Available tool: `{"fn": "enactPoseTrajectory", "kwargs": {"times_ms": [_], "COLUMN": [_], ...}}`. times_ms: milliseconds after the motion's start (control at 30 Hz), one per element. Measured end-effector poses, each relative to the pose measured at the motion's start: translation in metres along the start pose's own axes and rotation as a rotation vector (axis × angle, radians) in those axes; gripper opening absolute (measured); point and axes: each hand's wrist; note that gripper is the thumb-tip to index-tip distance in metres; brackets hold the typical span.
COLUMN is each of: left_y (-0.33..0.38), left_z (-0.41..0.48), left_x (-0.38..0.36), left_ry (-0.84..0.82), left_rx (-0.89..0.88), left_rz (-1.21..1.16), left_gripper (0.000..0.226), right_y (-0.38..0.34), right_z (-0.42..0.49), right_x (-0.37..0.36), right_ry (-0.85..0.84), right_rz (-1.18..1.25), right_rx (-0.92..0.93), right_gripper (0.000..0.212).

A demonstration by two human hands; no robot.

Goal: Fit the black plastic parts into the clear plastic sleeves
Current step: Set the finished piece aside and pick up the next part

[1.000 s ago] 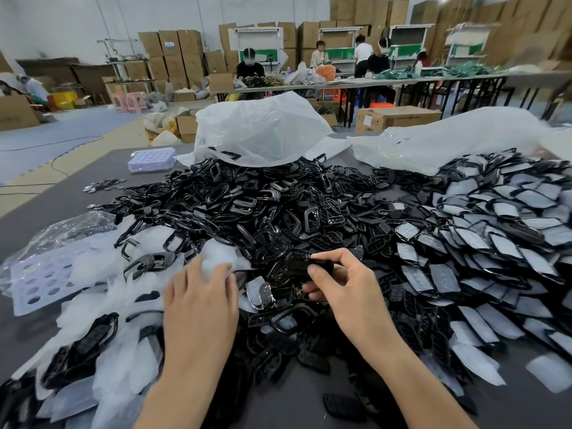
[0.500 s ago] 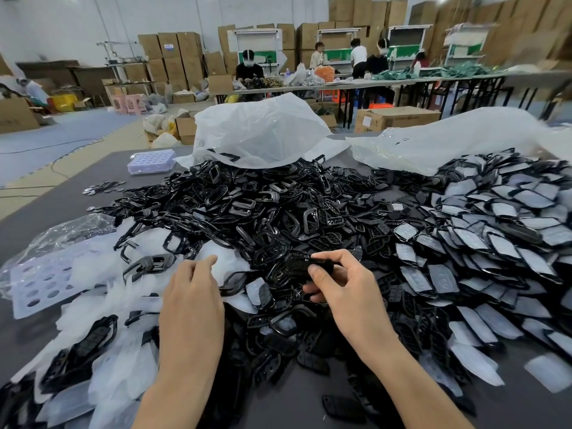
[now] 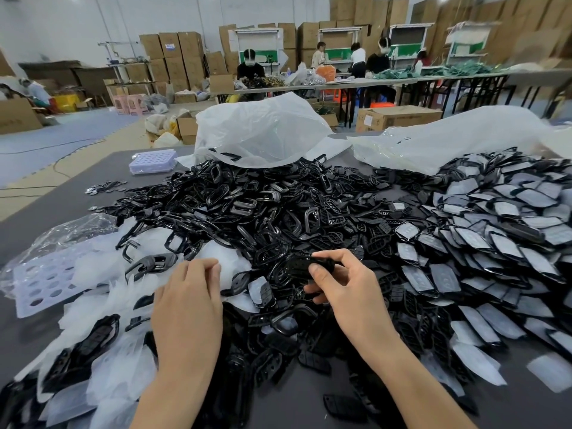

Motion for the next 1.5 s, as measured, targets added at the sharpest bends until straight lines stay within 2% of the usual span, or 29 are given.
{"fn": "enactPoseTrajectory", "kwargs": {"times_ms": [133,267,333,400,467,567,667,833,1000,1167,1367,1500], "left_y": [0.010,0.024,0.030,0.035,0.036,0.036,0.032,0.025,0.022,0.027,0.027,0.026], "left_z": [0.001,-0.002,-0.005,-0.007,-0.009,-0.010,-0.011,-0.008,-0.008,-0.011,-0.010,-0.010], "left_x": [0.000,0.001,0.001,0.001,-0.001,-0.001,-0.004,-0.007,-0.008,-0.006,-0.007,-0.004], "left_ry": [-0.045,-0.135,-0.188,-0.265,-0.326,-0.362,-0.344,-0.310,-0.259,-0.214,-0.243,-0.260], "left_rx": [0.124,0.313,0.313,0.291,0.299,0.367,0.458,0.589,0.530,0.494,0.518,0.457], "left_rz": [-0.379,-0.631,-0.732,-0.786,-0.811,-0.858,-0.903,-0.934,-0.821,-0.782,-0.834,-0.777], "left_gripper": [0.006,0.012,0.013,0.018,0.022,0.018,0.017,0.025,0.023,0.025,0.002,0.017], "right_y": [-0.004,-0.006,-0.003,-0.001,0.000,-0.001,-0.004,-0.006,-0.007,-0.009,-0.007,-0.004], "right_z": [0.001,0.002,0.000,-0.002,-0.002,-0.001,-0.002,0.000,0.001,-0.003,-0.004,-0.001], "right_x": [0.001,-0.001,-0.005,-0.009,-0.011,-0.009,-0.006,-0.001,-0.001,-0.003,-0.005,-0.003], "right_ry": [-0.007,-0.113,-0.193,-0.238,-0.245,-0.227,-0.229,-0.181,-0.143,-0.250,-0.235,-0.162], "right_rz": [0.106,0.267,0.332,0.376,0.404,0.455,0.491,0.417,0.365,0.353,0.260,0.246], "right_rx": [-0.059,-0.165,-0.214,-0.244,-0.256,-0.274,-0.305,-0.280,-0.219,-0.211,-0.211,-0.222], "right_gripper": [0.015,0.012,0.021,0.020,0.018,0.023,0.022,0.024,0.019,0.021,0.018,0.011]}}
Point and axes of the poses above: each hand's wrist, its own z-axis towards the middle knuckle, its own x-axis out of the back of the hand, y = z × x, and after that the axes turned 10 degrees about y, right-handed
